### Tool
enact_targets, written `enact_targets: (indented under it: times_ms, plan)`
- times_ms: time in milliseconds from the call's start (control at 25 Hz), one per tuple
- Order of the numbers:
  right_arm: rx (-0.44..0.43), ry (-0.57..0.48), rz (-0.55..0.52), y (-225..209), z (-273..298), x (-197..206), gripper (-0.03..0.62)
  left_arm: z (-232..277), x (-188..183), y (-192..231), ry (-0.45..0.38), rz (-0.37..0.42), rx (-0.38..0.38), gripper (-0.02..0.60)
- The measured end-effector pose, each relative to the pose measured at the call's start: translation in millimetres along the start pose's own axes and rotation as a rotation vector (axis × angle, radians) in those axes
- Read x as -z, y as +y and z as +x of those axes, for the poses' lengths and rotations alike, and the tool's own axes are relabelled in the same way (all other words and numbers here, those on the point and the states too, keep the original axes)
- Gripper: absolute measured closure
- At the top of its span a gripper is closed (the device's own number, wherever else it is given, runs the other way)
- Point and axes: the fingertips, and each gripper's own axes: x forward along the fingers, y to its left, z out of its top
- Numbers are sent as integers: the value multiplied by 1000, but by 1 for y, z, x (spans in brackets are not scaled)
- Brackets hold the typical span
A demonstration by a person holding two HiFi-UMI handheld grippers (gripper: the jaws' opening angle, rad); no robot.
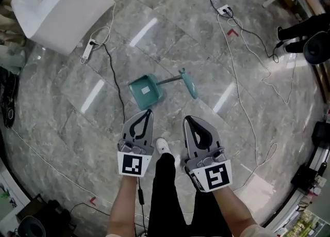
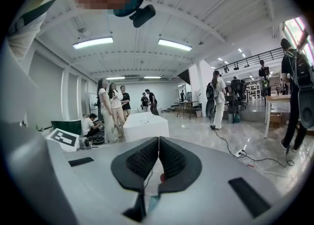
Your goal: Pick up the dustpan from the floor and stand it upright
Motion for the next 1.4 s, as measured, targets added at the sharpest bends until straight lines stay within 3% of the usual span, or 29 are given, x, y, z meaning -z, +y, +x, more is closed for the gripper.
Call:
enact_targets:
  times_ms: [120,200,280,360,480,640,760,960,1200,1400]
  plan:
    - [13,30,20,14,-50,-54,576,-58,-91,-20,-3,-9,8,571]
    - [12,11,-12,22,-71,-95,576,-84,-156,-19,-84,-27,-26,571]
    - [19,-31,-50,29,-89,-136,576,-106,-211,-9,-206,-166,-110,571]
    - [28,-67,-57,37,-114,-171,576,-131,-251,-8,-256,-254,-176,571]
    - [18,-112,-54,56,-151,-209,576,-173,-293,-23,-266,-237,-220,571]
    - [4,-170,-46,76,-186,-236,577,-213,-316,-39,-280,-177,-280,571]
    - [-21,-162,-56,85,-208,-227,577,-233,-317,-54,-308,-215,-342,571]
    - [-66,-164,-72,106,-252,-210,577,-272,-312,-95,-275,-189,-380,571]
    - [-83,-186,-50,114,-284,-201,577,-293,-317,-135,-264,-136,-384,571]
    - [-55,-181,-75,119,-307,-200,577,-301,-318,-151,-219,-38,-337,571]
